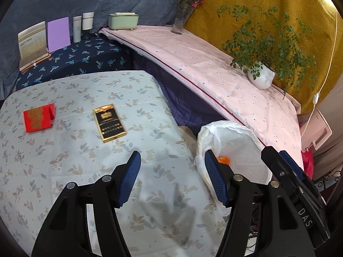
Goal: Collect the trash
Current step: 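Move both tools back over the table toward the red packet and gold box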
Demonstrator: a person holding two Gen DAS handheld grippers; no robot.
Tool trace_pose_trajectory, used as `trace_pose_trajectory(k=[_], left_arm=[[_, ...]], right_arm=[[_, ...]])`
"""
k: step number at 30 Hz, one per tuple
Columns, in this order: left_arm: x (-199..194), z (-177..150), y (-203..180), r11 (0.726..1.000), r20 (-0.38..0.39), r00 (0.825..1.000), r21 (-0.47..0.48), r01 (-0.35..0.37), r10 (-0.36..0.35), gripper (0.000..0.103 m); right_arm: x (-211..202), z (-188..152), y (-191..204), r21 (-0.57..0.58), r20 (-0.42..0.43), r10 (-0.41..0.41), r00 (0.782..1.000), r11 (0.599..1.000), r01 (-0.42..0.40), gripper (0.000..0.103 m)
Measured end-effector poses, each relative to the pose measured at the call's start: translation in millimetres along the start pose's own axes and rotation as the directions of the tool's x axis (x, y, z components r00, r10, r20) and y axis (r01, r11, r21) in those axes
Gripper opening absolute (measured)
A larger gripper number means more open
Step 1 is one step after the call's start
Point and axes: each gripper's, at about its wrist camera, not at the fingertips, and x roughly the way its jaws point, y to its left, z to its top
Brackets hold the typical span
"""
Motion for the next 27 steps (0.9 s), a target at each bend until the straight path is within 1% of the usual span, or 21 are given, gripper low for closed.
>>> trace_pose_trajectory(k=[7, 11, 15, 20, 25, 27], left_arm=[[-9.3, -1.5, 39.8, 0.997, 0.017, 0.998, -0.043, -0.065, 0.066, 0.059], [-13.1, -4.4, 69.0, 0.989, 0.016, 0.991, -0.072, -0.129, 0.131, 0.059], [-15.4, -8.4, 106.1, 0.973, 0.009, 0.977, -0.100, -0.210, 0.212, 0.059], [-17.0, -11.2, 151.8, 0.941, -0.002, 0.948, -0.124, -0.315, 0.317, 0.059], [-17.6, -9.7, 192.7, 0.916, -0.008, 0.928, -0.160, -0.368, 0.372, 0.073], [-16.2, -6.6, 208.0, 0.907, -0.010, 0.920, -0.168, -0.387, 0.391, 0.083]], right_arm=[[11.4, -7.0, 30.6, -0.045, -0.031, 0.035, 0.999, 0.998, -0.036, 0.064], [22.0, -13.2, 51.8, -0.074, -0.057, 0.057, 0.997, 0.995, -0.061, 0.064], [35.8, -21.9, 76.3, -0.102, -0.092, 0.082, 0.992, 0.991, -0.091, 0.064], [59.6, -31.7, 104.8, -0.126, -0.146, 0.102, 0.984, 0.985, -0.120, 0.064], [88.1, -40.5, 134.2, -0.177, -0.193, 0.110, 0.975, 0.973, -0.145, 0.064], [100.1, -43.1, 143.6, -0.193, -0.210, 0.110, 0.971, 0.969, -0.152, 0.064]])
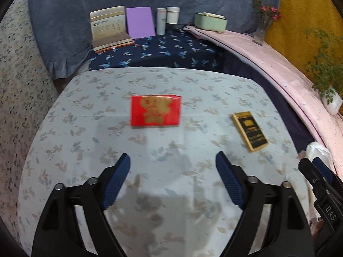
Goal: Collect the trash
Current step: 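Move both tools back over the table toward the red packet and gold box, then grasp the red packet with the left gripper while the right gripper grasps the gold cigarette box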
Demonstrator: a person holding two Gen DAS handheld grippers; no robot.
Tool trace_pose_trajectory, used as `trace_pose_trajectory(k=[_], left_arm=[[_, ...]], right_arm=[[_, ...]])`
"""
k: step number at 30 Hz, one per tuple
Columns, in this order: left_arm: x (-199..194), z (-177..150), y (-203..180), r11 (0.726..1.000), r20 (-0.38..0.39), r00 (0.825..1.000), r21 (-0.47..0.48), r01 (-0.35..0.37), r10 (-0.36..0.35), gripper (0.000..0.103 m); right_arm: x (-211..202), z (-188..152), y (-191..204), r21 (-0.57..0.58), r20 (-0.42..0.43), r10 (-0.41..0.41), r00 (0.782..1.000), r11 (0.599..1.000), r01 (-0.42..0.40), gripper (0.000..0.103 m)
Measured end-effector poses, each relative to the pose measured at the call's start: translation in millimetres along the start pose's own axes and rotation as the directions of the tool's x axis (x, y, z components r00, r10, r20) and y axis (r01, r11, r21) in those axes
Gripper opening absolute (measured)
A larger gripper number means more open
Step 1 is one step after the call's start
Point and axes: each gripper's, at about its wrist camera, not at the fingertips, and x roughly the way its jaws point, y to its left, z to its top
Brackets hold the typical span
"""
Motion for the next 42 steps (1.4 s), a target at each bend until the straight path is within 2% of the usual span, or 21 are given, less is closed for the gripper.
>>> trace_pose_trajectory(k=[3, 8, 15, 23, 29, 32, 34, 35, 36, 42], left_arm=[[8.8, 7.7, 13.0, 1.000, 0.009, 1.000, -0.011, -0.022, 0.022, 0.090], [35.1, 21.6, 26.4, 0.999, -0.011, 0.999, -0.020, -0.043, 0.043, 0.091], [74.1, 38.2, 19.8, 0.999, -0.044, 0.998, 0.014, -0.036, 0.036, 0.092], [110.2, 49.9, 11.9, 0.997, -0.065, 0.996, 0.051, -0.057, 0.060, 0.092], [125.1, 52.5, 7.9, 0.996, -0.084, 0.994, 0.070, -0.057, 0.063, 0.092], [126.2, 53.1, 7.5, 0.997, -0.085, 0.995, 0.067, -0.047, 0.053, 0.087], [125.8, 52.3, 5.9, 0.997, -0.082, 0.995, 0.066, -0.046, 0.051, 0.087], [125.2, 51.8, 4.5, 0.997, -0.080, 0.996, 0.069, -0.042, 0.048, 0.087], [123.9, 50.9, 2.8, 0.996, -0.077, 0.996, 0.074, -0.043, 0.049, 0.086], [103.5, 45.6, -10.3, 0.995, -0.050, 0.998, 0.092, -0.023, 0.028, 0.086]], right_arm=[[19.7, 5.6, 9.4, -0.021, -0.021, 0.005, 1.000, 1.000, -0.005, 0.064], [52.8, 17.5, 21.7, -0.060, -0.044, 0.000, 0.999, 0.998, -0.002, 0.069], [98.0, 27.4, 25.7, -0.104, -0.085, -0.024, 0.996, 0.994, 0.015, 0.071], [134.5, 30.1, 25.7, -0.123, -0.130, -0.032, 0.991, 0.992, 0.016, 0.071], [148.5, 27.1, 26.7, -0.125, -0.149, -0.032, 0.988, 0.992, 0.013, 0.072], [149.7, 25.8, 28.3, -0.133, -0.149, -0.035, 0.988, 0.991, 0.015, 0.071], [148.6, 26.0, 29.1, -0.134, -0.146, -0.030, 0.989, 0.991, 0.010, 0.067], [148.2, 26.0, 29.4, -0.136, -0.147, -0.030, 0.989, 0.991, 0.010, 0.058], [147.3, 25.8, 29.8, -0.139, -0.149, -0.031, 0.988, 0.990, 0.011, 0.055], [131.7, 22.5, 25.0, -0.111, -0.136, -0.017, 0.991, 0.994, 0.002, 0.055]])
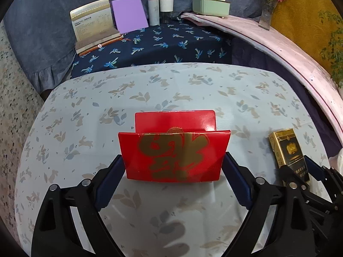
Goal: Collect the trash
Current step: 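Grasp the red packet with the left gripper while the right gripper grasps the gold cigarette box, then carry the red packet and gold box in both grippers over the white bin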
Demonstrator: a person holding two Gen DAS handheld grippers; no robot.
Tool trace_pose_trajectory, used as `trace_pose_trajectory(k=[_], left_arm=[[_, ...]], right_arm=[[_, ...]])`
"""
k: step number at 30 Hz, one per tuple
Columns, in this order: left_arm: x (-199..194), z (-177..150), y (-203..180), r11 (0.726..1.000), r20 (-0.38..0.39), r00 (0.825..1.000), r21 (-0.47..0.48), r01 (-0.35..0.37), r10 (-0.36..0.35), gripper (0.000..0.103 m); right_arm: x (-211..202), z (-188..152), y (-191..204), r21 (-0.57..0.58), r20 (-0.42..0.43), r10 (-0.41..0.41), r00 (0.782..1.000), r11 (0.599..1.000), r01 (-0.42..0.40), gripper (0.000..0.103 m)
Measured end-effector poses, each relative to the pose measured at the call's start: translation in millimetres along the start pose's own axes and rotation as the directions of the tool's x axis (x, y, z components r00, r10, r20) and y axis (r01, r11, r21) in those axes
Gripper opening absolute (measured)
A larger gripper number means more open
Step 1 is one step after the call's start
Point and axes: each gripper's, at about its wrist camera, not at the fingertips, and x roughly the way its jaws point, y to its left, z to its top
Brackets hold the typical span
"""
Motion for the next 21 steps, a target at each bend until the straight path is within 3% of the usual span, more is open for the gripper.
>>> trace_pose_trajectory(k=[9, 21], left_arm=[[-41.3, -4.6, -36.4, 0.998, 0.035, 0.998, 0.029, 0.053, -0.054, 0.086], [-101.6, -20.0, -114.7, 0.983, 0.076, 0.988, 0.132, 0.127, -0.138, 0.086]], right_arm=[[-49.7, -5.1, -20.7, 0.045, 0.068, -0.008, 0.998, 0.999, 0.005, 0.055], [-128.3, -25.1, -81.6, 0.140, 0.157, -0.084, 0.984, 0.988, 0.062, 0.055]])
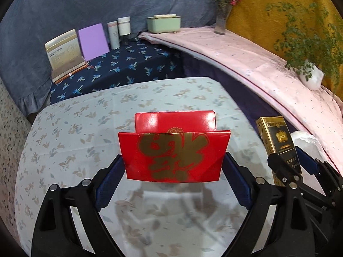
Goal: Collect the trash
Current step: 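Carry the red packet and gold box in both grippers over the white bin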
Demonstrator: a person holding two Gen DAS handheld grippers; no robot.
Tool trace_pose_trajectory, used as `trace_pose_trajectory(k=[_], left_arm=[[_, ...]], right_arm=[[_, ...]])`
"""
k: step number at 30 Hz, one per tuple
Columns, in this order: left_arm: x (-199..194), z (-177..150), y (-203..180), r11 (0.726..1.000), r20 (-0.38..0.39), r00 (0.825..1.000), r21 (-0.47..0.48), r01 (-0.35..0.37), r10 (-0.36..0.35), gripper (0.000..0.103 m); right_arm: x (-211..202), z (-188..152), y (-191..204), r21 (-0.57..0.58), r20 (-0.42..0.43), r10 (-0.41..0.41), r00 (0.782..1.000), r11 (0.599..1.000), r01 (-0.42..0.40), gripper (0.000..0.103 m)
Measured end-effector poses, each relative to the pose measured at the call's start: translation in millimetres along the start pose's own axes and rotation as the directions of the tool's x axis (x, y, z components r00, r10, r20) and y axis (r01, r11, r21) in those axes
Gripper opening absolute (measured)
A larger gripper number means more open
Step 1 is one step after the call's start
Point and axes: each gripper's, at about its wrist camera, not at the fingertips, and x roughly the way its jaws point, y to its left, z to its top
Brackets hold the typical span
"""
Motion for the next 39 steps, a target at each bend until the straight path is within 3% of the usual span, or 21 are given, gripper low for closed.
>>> trace_pose_trajectory(k=[12, 23, 39], left_arm=[[-34.7, -12.1, -91.8, 0.991, 0.018, 0.996, 0.110, 0.081, -0.084, 0.086], [-46.8, -27.4, -163.6, 0.968, 0.003, 0.989, 0.208, 0.143, -0.146, 0.086], [-36.8, -42.7, -222.2, 0.936, -0.056, 0.980, 0.293, 0.197, -0.188, 0.087]], right_arm=[[-62.4, -18.4, -86.8, 0.100, 0.055, -0.104, 0.993, 0.990, 0.098, 0.055], [-93.2, -39.9, -147.5, 0.196, 0.056, -0.179, 0.982, 0.967, 0.165, 0.055], [-107.0, -62.7, -198.8, 0.271, 0.031, -0.225, 0.974, 0.940, 0.208, 0.055]])
